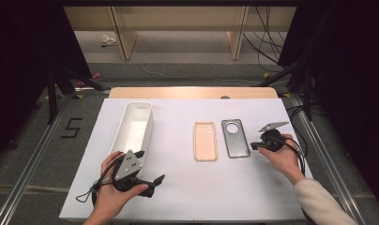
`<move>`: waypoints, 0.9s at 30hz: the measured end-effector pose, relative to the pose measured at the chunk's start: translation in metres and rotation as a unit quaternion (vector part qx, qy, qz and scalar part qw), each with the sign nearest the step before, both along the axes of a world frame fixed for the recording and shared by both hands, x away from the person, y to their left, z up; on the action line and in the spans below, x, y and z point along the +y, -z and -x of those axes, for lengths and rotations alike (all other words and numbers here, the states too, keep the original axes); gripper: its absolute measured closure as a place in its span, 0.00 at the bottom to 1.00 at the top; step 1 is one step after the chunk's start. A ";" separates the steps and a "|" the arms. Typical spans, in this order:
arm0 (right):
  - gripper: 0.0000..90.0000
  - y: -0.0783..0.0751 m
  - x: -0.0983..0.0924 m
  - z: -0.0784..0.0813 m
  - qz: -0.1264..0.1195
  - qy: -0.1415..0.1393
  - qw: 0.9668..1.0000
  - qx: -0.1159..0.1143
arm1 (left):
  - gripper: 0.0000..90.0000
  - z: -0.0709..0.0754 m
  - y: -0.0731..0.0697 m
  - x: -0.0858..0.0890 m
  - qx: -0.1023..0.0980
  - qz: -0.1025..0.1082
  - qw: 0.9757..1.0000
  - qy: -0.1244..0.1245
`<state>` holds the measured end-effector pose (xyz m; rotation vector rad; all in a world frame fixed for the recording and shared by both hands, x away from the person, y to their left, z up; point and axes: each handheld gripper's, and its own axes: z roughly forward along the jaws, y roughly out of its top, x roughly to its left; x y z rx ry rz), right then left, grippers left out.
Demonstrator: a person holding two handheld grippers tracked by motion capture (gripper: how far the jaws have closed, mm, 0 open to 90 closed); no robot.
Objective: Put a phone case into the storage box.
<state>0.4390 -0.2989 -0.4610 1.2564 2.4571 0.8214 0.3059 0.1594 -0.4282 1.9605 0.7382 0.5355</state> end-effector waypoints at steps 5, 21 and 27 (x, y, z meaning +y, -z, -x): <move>1.00 0.008 0.002 -0.004 -0.004 0.003 1.000 0.031 | 0.00 0.000 -0.001 0.000 -0.001 0.000 1.000 0.000; 1.00 0.006 0.011 0.001 0.018 -0.011 0.999 0.037 | 0.00 0.001 -0.001 0.000 -0.002 0.002 1.000 0.000; 0.78 -0.014 0.016 0.002 0.101 -0.058 0.993 -0.020 | 0.00 0.000 -0.001 0.001 -0.001 0.001 1.000 0.001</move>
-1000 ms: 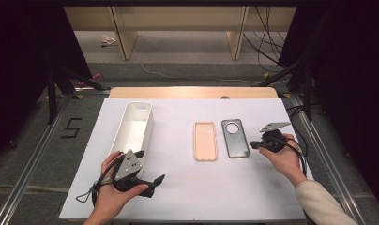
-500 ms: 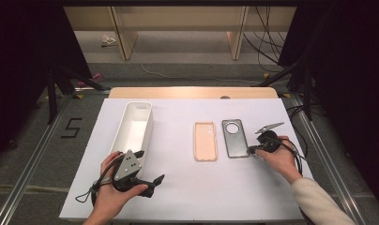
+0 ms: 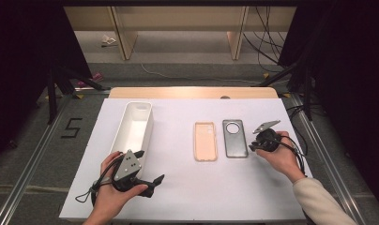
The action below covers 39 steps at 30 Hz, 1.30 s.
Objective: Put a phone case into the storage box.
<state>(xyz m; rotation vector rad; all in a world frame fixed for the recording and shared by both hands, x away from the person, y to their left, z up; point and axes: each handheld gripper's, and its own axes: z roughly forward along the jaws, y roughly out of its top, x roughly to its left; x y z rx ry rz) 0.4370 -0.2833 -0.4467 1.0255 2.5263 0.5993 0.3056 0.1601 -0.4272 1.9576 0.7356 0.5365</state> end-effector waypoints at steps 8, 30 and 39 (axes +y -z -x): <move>0.45 -0.021 0.032 0.007 0.139 -0.138 0.979 -0.060 | 0.00 0.000 0.000 0.000 -0.001 0.001 1.000 0.000; 0.37 0.007 0.074 0.003 0.252 -0.252 0.934 -0.026 | 0.00 0.000 0.000 -0.001 0.000 0.000 1.000 0.002; 0.39 0.009 0.080 0.001 0.268 -0.263 0.926 -0.023 | 0.00 0.000 0.000 -0.001 0.000 -0.001 1.000 0.003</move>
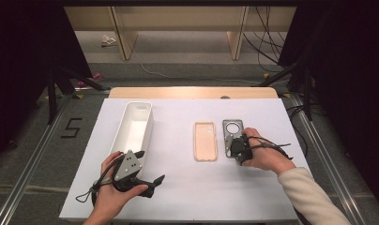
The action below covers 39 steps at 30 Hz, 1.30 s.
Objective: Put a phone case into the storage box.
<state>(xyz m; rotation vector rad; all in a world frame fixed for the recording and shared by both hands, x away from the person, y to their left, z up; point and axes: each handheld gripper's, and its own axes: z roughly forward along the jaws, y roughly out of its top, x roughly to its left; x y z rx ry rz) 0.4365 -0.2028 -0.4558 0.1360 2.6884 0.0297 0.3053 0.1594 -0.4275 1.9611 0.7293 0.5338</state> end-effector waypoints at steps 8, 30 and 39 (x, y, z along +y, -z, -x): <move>0.53 0.000 0.004 0.001 0.012 -0.015 1.000 0.020 | 0.00 0.000 0.000 -0.001 0.001 -0.001 1.000 0.002; 0.84 0.001 0.008 0.001 0.028 -0.031 0.997 0.069 | 0.00 0.001 0.001 -0.002 0.003 -0.004 1.000 0.006; 0.91 0.001 0.009 0.002 0.031 -0.035 0.996 0.078 | 0.00 0.001 0.002 -0.003 0.004 -0.003 1.000 0.006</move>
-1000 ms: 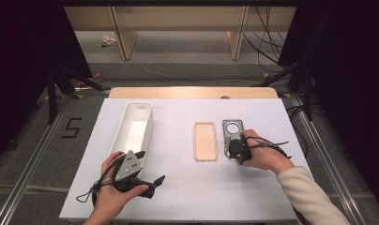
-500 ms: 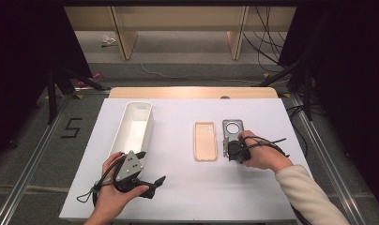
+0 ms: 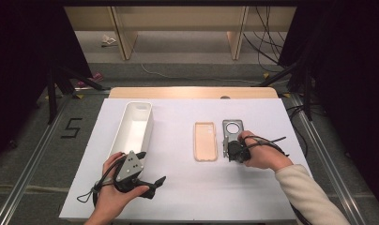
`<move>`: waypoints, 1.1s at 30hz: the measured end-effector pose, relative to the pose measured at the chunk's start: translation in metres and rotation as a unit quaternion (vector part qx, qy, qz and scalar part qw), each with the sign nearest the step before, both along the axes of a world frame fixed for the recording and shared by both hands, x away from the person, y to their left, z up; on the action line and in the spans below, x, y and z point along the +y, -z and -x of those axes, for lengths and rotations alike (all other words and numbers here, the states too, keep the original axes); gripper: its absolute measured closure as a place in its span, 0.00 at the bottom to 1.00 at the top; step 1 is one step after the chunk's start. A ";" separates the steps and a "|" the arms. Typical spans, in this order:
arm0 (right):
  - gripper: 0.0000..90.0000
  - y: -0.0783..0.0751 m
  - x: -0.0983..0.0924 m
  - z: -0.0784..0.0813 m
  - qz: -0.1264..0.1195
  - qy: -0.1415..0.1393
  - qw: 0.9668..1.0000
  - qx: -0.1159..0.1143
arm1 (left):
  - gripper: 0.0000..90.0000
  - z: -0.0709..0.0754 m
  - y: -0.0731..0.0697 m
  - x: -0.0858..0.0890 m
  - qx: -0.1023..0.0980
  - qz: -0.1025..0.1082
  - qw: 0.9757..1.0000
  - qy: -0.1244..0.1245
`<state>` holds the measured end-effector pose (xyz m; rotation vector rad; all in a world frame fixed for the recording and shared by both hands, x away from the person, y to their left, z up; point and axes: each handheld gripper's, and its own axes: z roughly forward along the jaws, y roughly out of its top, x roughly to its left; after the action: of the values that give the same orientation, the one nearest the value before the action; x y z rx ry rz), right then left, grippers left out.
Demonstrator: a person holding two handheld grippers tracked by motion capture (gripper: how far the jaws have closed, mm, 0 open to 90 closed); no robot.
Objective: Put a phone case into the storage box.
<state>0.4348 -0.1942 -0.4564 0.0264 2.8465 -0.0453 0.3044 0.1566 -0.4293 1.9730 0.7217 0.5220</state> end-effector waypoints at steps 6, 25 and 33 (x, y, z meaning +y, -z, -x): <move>0.93 0.000 0.000 0.000 -0.001 0.003 1.000 0.004 | 0.00 0.000 0.000 0.000 0.000 -0.001 1.000 0.000; 0.96 0.000 -0.001 0.000 -0.005 0.008 1.000 0.008 | 0.00 0.000 0.000 0.000 -0.002 -0.003 1.000 0.000; 0.97 -0.001 -0.001 0.000 -0.006 0.008 1.000 0.007 | 0.00 0.000 0.000 0.000 -0.002 -0.002 1.000 0.000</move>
<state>0.4349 -0.1948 -0.4559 0.0526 2.8604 -0.0307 0.3041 0.1563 -0.4291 1.9760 0.7189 0.5269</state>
